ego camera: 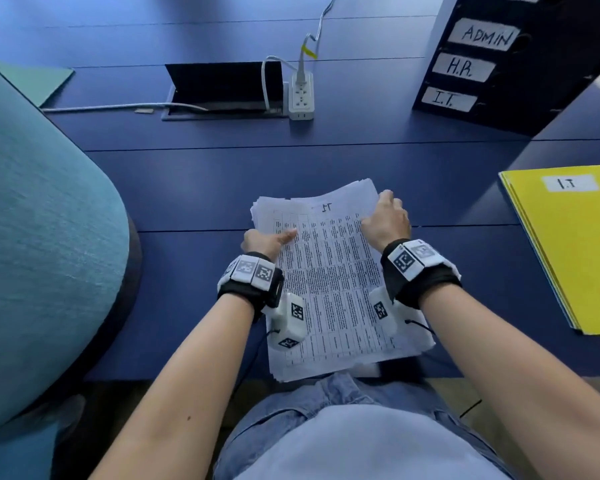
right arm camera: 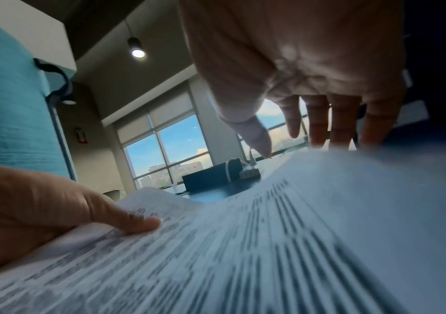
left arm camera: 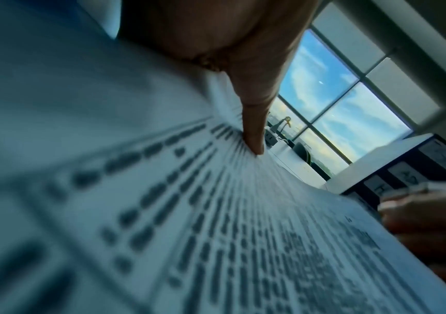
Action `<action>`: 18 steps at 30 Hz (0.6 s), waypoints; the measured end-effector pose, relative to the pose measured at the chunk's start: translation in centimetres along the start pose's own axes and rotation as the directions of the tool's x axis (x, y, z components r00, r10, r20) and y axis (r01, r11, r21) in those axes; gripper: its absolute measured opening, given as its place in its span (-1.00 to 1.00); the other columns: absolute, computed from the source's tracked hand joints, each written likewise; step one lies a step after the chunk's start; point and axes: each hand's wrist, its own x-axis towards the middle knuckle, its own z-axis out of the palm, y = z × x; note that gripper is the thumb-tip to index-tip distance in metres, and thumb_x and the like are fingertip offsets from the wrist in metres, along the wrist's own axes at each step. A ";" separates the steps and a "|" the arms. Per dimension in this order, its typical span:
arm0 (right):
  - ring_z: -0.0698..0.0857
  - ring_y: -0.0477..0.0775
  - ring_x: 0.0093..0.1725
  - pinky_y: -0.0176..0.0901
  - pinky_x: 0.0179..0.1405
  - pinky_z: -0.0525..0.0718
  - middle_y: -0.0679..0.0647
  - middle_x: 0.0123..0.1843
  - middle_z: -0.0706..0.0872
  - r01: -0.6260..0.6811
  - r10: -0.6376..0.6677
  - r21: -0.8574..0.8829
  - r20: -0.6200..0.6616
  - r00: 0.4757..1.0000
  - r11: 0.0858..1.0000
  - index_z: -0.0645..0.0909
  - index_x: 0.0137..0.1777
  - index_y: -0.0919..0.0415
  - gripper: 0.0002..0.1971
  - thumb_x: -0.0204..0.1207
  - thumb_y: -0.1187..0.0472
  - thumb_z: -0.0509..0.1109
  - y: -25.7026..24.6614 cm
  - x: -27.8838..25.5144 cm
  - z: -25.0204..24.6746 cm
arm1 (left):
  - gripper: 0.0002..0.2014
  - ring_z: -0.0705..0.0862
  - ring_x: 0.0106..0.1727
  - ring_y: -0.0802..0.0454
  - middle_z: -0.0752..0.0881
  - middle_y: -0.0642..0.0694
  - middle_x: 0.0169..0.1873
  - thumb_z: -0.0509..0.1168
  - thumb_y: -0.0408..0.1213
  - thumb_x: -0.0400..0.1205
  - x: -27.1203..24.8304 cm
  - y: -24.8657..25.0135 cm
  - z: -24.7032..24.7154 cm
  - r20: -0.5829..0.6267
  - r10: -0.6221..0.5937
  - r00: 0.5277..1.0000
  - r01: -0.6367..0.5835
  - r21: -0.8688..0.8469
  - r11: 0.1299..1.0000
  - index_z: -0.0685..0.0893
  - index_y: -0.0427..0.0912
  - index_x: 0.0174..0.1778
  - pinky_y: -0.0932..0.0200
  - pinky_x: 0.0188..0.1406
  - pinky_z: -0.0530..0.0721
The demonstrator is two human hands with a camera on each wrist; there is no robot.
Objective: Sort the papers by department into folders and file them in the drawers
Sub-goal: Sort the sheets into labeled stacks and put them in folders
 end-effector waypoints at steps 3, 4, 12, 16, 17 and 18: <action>0.41 0.29 0.35 0.13 0.27 0.40 0.24 0.36 0.43 0.110 -0.120 -0.096 -0.104 0.987 0.989 0.33 0.38 0.30 -0.58 0.52 0.27 0.23 -1.2 0.5 -0.3 | -0.16 0.39 0.43 -0.24 0.41 -0.30 0.38 0.58 -0.13 0.34 1.1 0.1 0.4 -0.083 0.074 0.994 -0.064 0.113 0.992 0.27 -0.31 0.40 -0.08 0.39 0.39; 0.43 0.28 0.33 0.12 0.25 0.40 0.23 0.34 0.44 0.158 -0.171 -0.109 -0.127 0.977 0.981 0.34 0.37 0.29 -0.58 0.52 0.28 0.23 -1.8 0.6 -0.4 | -0.11 0.33 0.46 -0.23 0.35 -0.29 0.41 0.59 -0.14 0.31 1.3 0.4 0.4 -0.113 0.140 0.984 -0.116 0.194 0.974 0.21 -0.26 0.44 -0.11 0.41 0.35; 0.50 0.20 0.21 0.06 0.18 0.36 0.13 0.19 0.57 0.432 -0.480 -0.355 -0.056 0.875 0.829 0.43 0.29 0.21 -0.66 0.50 0.27 0.21 -4.0 1.2 2.3 | -0.11 0.13 0.54 -0.10 0.26 -0.08 0.49 0.45 0.08 0.41 3.2 3.0 1.5 0.278 0.473 0.836 -0.486 0.775 0.404 0.12 0.02 0.59 -0.21 0.51 0.04; 0.64 0.23 -0.11 0.06 -0.08 0.51 0.13 -0.14 0.67 0.446 -0.498 -0.378 -0.048 0.866 0.812 0.60 0.01 0.24 -0.74 0.36 0.30 0.17 -4.2 1.0 3.7 | -0.18 0.22 0.47 -0.10 0.36 -0.08 0.39 0.44 0.10 0.41 3.7 2.6 1.9 0.302 0.486 0.820 -0.503 0.785 0.362 0.23 -0.01 0.53 -0.17 0.48 0.10; 0.65 0.21 -0.21 0.02 -0.16 0.55 0.12 -0.23 0.67 0.451 -0.498 -0.372 -0.037 0.866 0.812 0.61 -0.09 0.23 -0.70 0.32 0.26 0.08 -4.4 0.8 3.7 | -0.18 0.21 0.47 -0.10 0.34 -0.08 0.40 0.44 0.09 0.40 3.8 2.6 1.9 0.305 0.497 0.813 -0.510 0.784 0.353 0.24 -0.01 0.53 -0.17 0.47 0.11; 0.66 0.20 -0.25 0.01 -0.19 0.56 0.11 -0.26 0.67 0.466 -0.518 -0.377 -0.045 0.854 0.801 0.62 -0.13 0.23 -0.65 0.30 0.20 0.01 -4.4 0.7 3.9 | -0.18 0.19 0.48 -0.10 0.31 -0.08 0.43 0.45 0.08 0.40 3.8 2.5 2.0 0.311 0.497 0.810 -0.515 0.783 0.349 0.24 -0.01 0.53 -0.18 0.47 0.11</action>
